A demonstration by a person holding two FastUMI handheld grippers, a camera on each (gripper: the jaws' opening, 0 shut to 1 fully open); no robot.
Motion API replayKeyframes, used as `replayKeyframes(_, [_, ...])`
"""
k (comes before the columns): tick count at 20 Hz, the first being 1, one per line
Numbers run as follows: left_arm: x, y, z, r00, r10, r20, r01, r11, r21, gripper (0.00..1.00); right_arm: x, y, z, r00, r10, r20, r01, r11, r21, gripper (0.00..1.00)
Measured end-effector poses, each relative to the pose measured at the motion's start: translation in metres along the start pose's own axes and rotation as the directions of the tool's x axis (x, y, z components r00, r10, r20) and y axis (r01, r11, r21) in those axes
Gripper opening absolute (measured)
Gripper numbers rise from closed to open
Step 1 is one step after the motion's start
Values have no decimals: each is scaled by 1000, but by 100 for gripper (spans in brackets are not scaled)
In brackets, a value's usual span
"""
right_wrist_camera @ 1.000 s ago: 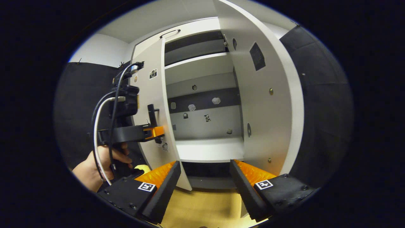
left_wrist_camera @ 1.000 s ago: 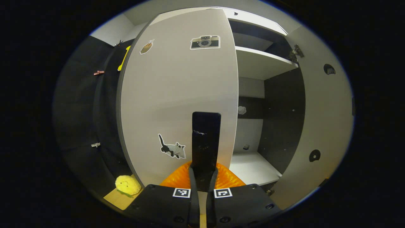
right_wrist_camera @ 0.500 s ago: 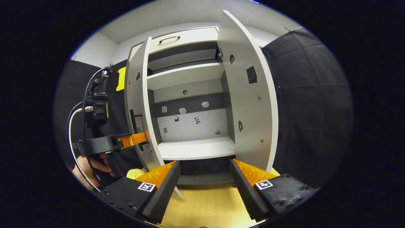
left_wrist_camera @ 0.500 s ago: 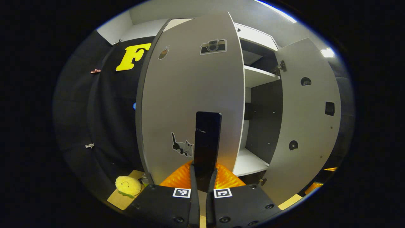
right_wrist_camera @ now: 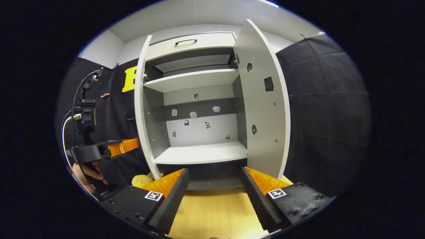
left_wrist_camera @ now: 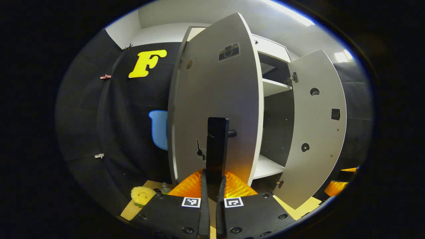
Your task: Open the right door of the double-door shoe cabinet with the right hand, and open the left door with the left hand.
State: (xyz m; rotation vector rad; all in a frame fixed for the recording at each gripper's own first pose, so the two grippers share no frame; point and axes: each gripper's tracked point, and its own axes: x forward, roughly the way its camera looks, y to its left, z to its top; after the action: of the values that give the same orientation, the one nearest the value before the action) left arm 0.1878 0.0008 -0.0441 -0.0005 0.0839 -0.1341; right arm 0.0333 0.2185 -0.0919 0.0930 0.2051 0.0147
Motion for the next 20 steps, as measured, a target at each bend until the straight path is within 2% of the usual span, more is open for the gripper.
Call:
replayKeyframes(5, [-18, 37, 0, 1000, -14, -5, 14, 1000, 10, 11, 3, 1, -7, 1000, -13, -25, 13, 1000, -3, 98])
replayKeyframes(7, [-23, 59, 2, 1000, -15, -10, 15, 998, 67, 11, 2, 4, -3, 1000, -10, -22, 10, 1000, 0, 98])
replayKeyframes(9, [-25, 86, 2, 1000, 8, -9, -7, 996, 88, 10, 3, 2, 1, 1000, -19, -11, 19, 1000, -12, 98])
replayKeyframes(11, [-24, 120, 1, 998, 67, -10, -66, 996, 57, 10, 5, 0, 2, 1000, -30, -8, 30, 999, -25, 98])
replayKeyframes(12, [-23, 125, -2, 1000, 23, -11, -23, 1000, -3, 5, 6, -2, 3, 999, -37, -9, 36, 999, -30, 98])
replayKeyframes(13, [-22, 114, 1, 1000, -26, -9, 25, 997, -77, 5, 6, -4, 4, 999, -42, -9, 41, 999, -34, 98])
replayKeyframes(14, [-24, 112, 1, 1000, -22, -14, 21, 994, -109, 8, 5, -5, 5, 999, -47, -10, 47, 998, -41, 98])
replayKeyframes(17, [-24, 118, -3, 999, 31, -15, -31, 999, -31, 5, 7, -12, 9, 998, -65, -14, 65, 997, -51, 98])
replayKeyframes(20, [-31, 114, -4, 998, 47, -29, -48, 998, -34, 6, 10, -16, 13, 998, -61, -11, 60, 996, -61, 98])
